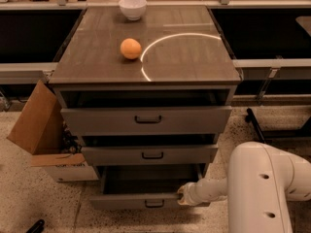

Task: Open bottom drawer

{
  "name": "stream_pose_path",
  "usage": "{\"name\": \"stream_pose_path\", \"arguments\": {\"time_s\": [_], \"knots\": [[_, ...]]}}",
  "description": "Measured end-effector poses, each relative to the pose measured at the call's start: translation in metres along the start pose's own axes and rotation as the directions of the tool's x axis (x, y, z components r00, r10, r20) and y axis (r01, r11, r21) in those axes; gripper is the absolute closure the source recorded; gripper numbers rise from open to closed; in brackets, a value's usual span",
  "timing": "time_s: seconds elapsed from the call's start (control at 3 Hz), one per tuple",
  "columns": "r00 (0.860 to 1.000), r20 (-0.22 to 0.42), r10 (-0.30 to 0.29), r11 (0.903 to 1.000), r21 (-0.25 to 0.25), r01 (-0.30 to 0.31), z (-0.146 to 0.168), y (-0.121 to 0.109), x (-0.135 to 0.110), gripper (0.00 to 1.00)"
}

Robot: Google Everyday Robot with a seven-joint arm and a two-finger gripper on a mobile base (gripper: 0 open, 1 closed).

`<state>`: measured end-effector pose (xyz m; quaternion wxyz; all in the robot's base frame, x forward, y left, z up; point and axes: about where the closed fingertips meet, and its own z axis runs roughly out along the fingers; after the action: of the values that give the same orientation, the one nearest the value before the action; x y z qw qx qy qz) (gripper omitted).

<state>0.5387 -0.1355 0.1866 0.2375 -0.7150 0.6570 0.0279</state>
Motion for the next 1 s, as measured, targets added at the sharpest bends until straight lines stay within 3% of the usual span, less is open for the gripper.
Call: {"name": "stream_pose_path", "arguments": {"time_s": [0.33, 0.67, 1.0], "knots": [[1.000, 0.001, 0.000, 1.0000, -0.002, 0.000, 0.001, 0.001, -0.001, 0.38], [1.000, 0.001, -0.005, 0.9998, -0.018, 0.005, 0.003, 0.005, -0.002, 0.07], [1.000, -0.005, -0.024, 0.9967, -0.078, 0.024, 0.007, 0.019, -0.005, 0.00]]}}
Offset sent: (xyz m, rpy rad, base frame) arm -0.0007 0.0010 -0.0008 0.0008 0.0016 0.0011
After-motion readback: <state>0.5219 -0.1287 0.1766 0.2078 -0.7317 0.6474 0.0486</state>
